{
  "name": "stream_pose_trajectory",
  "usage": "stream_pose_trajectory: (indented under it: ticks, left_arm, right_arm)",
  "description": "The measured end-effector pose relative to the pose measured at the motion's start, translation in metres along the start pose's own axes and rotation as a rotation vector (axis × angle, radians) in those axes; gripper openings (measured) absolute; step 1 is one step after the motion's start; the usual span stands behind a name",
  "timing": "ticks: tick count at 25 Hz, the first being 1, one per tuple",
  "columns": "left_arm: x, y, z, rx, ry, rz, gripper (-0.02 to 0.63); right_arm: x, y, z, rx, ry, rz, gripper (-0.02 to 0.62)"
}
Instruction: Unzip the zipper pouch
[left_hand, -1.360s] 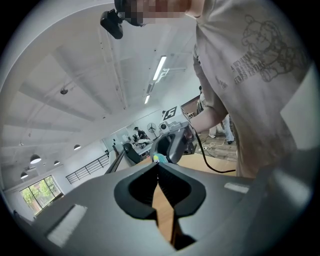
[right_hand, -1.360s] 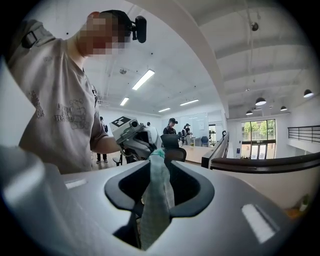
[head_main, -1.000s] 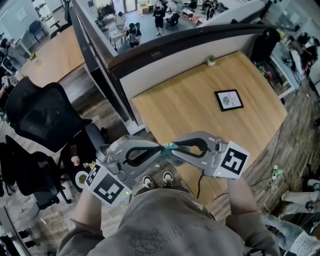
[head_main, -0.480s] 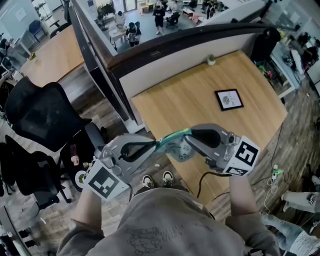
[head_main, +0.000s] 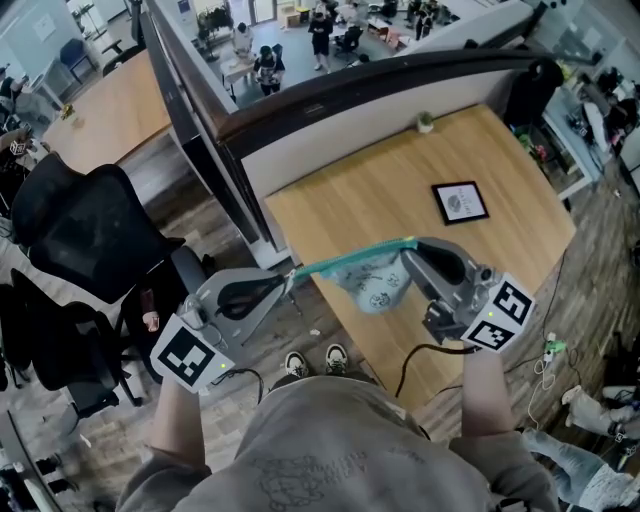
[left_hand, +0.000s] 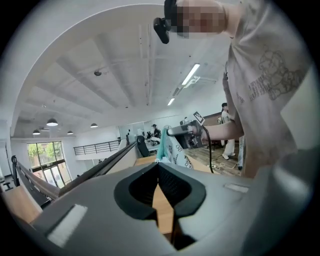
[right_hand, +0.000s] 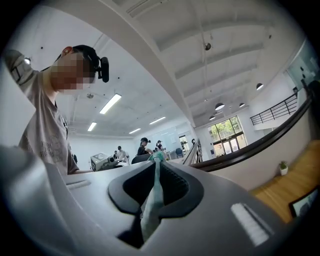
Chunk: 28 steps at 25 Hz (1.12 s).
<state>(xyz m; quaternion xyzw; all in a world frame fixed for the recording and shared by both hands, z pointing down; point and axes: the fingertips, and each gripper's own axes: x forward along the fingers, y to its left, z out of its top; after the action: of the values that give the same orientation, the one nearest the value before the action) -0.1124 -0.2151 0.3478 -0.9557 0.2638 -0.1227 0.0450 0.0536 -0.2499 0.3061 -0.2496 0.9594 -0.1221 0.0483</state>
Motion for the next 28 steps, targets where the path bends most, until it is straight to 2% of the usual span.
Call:
stream_pose_trajectory:
  ticks: [2, 9, 12, 14, 17, 21, 24, 28]
  left_arm:
    - [-0.002, 0.002, -0.005, -0.033, 0.015, 0.018, 0.003]
    - [-0.005, 0.011, -0.010, -0.052, 0.013, 0.046, 0.005]
    - [-0.006, 0.009, -0.008, -0.078, 0.007, 0.028, 0.006]
    - [-0.006, 0.011, -0.006, -0.086, 0.005, 0.048, 0.009]
    - [-0.007, 0.024, -0.002, -0.109, -0.026, 0.122, 0.018]
    - [-0.018, 0.056, 0.010, -0.066, -0.094, 0.285, 0.017]
    - [-0.030, 0.076, 0.024, -0.062, -0.135, 0.399, 0.015]
    - [-0.045, 0.096, 0.045, -0.052, -0.162, 0.532, 0.015]
  right_arm:
    - [0.002, 0.000, -0.003, 0.014, 0.002, -0.002, 0.035]
    - [0.011, -0.002, -0.010, 0.008, 0.022, -0.012, 0.035]
    - [0.013, 0.000, -0.005, 0.000, 0.010, -0.022, 0.035]
    - [0.014, 0.001, 0.000, -0.014, -0.001, -0.040, 0.035]
    - [0.016, 0.003, 0.012, -0.012, -0.049, -0.082, 0.035]
    - [0.016, -0.001, 0.040, 0.001, -0.146, -0.192, 0.037]
    - [0.015, 0.002, 0.061, -0.072, -0.175, -0.276, 0.037]
    - [0.013, 0.009, 0.086, -0.219, -0.197, -0.411, 0.038]
